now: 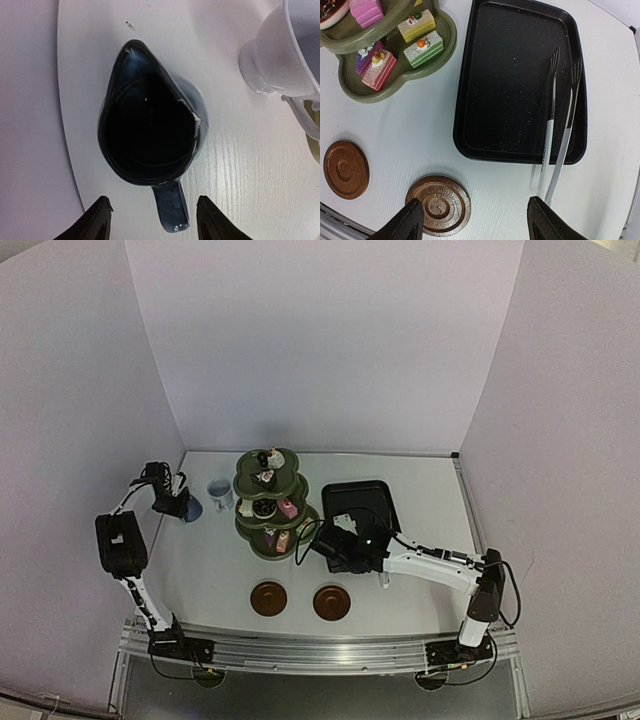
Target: Serve the afternoon tea
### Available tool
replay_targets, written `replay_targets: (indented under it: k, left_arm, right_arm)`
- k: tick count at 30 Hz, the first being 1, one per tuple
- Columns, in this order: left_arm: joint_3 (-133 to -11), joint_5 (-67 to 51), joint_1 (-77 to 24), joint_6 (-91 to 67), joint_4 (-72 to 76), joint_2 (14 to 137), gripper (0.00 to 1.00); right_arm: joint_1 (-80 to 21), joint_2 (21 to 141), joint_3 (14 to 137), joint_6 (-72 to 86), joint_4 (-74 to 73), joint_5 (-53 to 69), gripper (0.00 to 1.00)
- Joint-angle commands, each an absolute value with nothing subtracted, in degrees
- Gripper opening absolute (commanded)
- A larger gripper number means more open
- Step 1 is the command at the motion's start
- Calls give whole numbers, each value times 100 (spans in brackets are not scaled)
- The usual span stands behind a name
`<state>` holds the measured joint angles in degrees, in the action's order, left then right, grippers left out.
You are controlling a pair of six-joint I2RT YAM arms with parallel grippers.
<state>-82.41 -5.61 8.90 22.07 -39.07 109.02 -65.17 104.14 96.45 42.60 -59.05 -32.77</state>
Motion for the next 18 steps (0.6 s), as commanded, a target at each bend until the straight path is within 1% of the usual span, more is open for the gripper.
replay_targets:
  k: [1, 6, 9, 12, 16, 18]
  left_arm:
    - [-8331, -553, 837, 2099, -3760, 11063, 55]
    - [-8215, -511, 834, 2139, -3780, 11078, 53]
    - [-8177, -502, 829, 2140, -3672, 11101, 41]
    - [-8235, -510, 827, 2081, -3664, 11190, 32]
    - [-8288, -431, 830, 2101, -3671, 11314, 31]
    - [-8308, -401, 834, 2134, -3658, 11337, 28]
  right_arm:
    - [-6495, 10425, 9828, 4278, -6019, -3327, 69]
    - [-6500, 10419, 9817, 4301, -6036, -3333, 69]
    - [-6495, 10465, 9867, 4263, -6038, -3327, 69]
    - [-6498, 10502, 9920, 4230, -6055, -3309, 69]
    - [-6496, 10483, 9922, 4253, -6072, -3318, 69]
    - [-6499, 10450, 9893, 4272, -6073, -3330, 69]
